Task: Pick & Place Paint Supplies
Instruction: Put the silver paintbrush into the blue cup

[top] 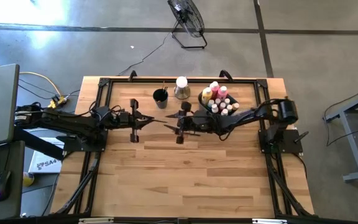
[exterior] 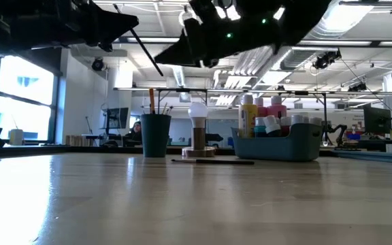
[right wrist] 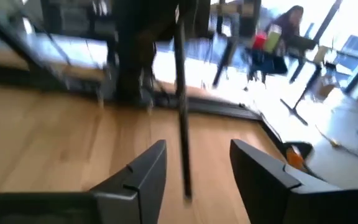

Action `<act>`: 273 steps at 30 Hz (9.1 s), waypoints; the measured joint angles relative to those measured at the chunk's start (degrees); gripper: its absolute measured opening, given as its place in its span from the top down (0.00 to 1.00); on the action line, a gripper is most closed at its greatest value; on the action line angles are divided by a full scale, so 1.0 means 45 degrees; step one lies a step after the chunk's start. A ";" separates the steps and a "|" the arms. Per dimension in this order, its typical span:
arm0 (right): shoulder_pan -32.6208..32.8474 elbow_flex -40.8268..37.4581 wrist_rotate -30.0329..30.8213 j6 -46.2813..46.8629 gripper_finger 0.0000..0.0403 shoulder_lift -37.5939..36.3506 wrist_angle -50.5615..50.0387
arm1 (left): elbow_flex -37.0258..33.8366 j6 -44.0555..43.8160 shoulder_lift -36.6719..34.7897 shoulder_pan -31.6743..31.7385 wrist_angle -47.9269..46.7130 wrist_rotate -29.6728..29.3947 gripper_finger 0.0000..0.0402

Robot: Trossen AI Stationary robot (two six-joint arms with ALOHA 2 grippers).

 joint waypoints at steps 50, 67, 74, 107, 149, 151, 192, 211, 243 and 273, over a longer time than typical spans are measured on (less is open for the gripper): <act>0.0165 -0.1775 -0.0968 0.0037 0.99 -0.2072 -0.2993 | 0.2929 -0.1470 0.3008 0.7189 -0.4377 0.1198 0.97; 0.0165 -0.1763 -0.0973 0.0038 0.99 -0.2072 -0.2869 | 0.2929 -0.1474 0.4628 0.7189 -0.4376 0.0581 0.96; 0.0165 -0.1763 -0.0973 0.0038 0.99 -0.2072 -0.2872 | 0.2924 -0.1868 0.4860 0.7189 -0.4361 0.0145 0.95; 0.0165 -0.1763 -0.0973 0.0325 0.99 -0.2072 -0.2896 | 0.3847 -0.1894 -0.0446 0.7159 -0.7970 -0.0437 0.60; 0.0577 -0.1767 0.1335 -0.0812 0.99 -0.2640 -0.6016 | 0.0622 -0.0790 -0.4301 0.1156 -0.9174 -0.1737 0.60; 0.0711 -0.1758 0.1149 -0.0789 0.99 -0.2855 -0.6110 | 0.0622 -0.0790 -0.4301 0.1160 -0.9179 -0.1884 0.60; 0.0111 0.1087 -0.0399 -0.0099 0.99 -0.0994 -0.7813 | 0.0631 -0.0804 -0.4301 0.1156 -0.9063 -0.2414 0.60; -0.1169 0.2157 -0.2063 0.0025 0.99 0.1914 -0.7797 | 0.0633 -0.0802 -0.4301 0.1156 -0.9077 -0.2411 0.60; -0.1608 0.2142 -0.2854 0.0908 0.66 0.2697 -0.7346 | 0.0636 -0.0804 -0.4305 0.1156 -0.9077 -0.2404 0.60; -0.2001 0.2166 -0.2972 0.1036 0.95 0.3587 -0.7536 | 0.0636 -0.0803 -0.4303 0.1161 -0.9107 -0.2399 0.60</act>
